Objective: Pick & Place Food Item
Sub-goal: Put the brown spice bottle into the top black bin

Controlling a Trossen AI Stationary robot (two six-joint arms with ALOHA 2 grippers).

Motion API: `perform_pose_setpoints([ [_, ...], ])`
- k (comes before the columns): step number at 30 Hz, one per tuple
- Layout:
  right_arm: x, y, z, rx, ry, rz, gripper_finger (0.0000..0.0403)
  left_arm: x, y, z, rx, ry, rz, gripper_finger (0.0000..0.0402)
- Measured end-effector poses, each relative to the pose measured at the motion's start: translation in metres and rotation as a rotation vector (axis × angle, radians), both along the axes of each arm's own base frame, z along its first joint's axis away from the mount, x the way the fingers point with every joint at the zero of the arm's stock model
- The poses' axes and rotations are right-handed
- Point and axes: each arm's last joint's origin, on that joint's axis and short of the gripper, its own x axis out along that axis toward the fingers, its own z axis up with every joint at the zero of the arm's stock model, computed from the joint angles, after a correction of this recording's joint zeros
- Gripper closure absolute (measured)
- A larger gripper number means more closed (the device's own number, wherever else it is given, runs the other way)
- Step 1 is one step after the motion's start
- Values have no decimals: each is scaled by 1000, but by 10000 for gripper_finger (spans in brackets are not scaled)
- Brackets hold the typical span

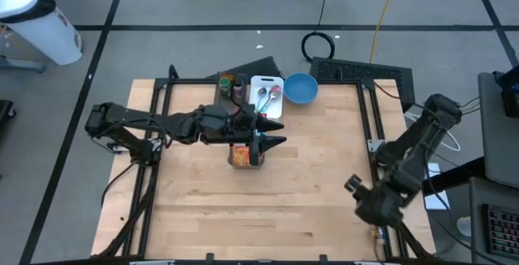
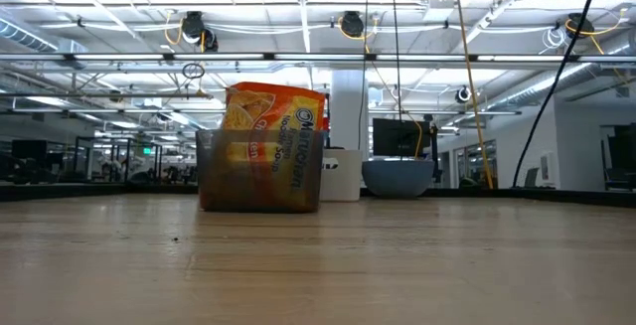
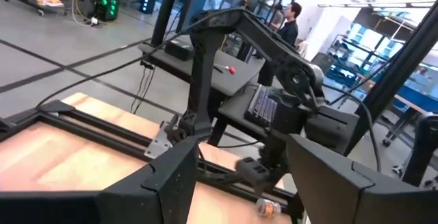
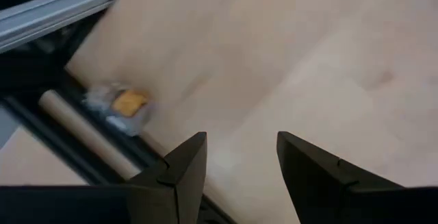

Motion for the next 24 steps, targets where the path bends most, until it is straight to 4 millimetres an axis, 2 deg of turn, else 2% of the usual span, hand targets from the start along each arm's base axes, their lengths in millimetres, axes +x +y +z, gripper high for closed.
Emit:
perform_pose_setpoints([
  [8, -28, 42, -7, 67, -44, 215, 232, -1, -5, 0, -6, -2, 34, 172],
  [13, -31, 59, -18, 73, -90, 351, 232, -2, -10, 2, -14, -19, 143, 172],
  [17, -28, 64, -37, 77, -132, 416, 232, -4, -17, 3, -59, -40, 198, 172],
  [24, -23, 66, -65, 161, -189, 379, 232, -7, -29, 4, -88, -48, 231, 172],
])
